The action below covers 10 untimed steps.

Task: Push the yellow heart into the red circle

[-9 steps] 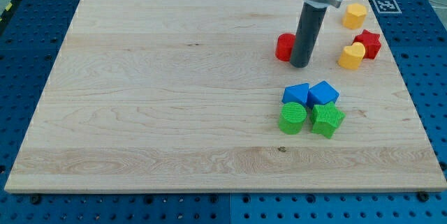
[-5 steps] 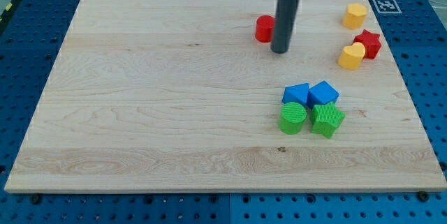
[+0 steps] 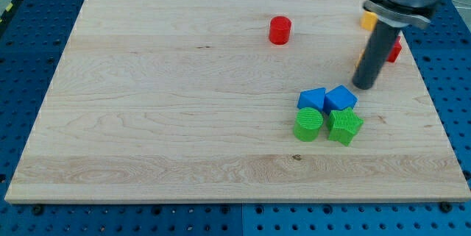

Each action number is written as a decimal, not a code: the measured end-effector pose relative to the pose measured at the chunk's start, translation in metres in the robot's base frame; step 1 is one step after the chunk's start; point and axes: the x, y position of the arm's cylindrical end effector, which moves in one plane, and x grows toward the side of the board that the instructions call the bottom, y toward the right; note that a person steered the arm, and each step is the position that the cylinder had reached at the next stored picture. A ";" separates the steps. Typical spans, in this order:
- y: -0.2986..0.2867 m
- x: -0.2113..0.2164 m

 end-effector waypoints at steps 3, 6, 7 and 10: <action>0.048 -0.033; 0.003 -0.050; -0.008 -0.050; -0.037 -0.052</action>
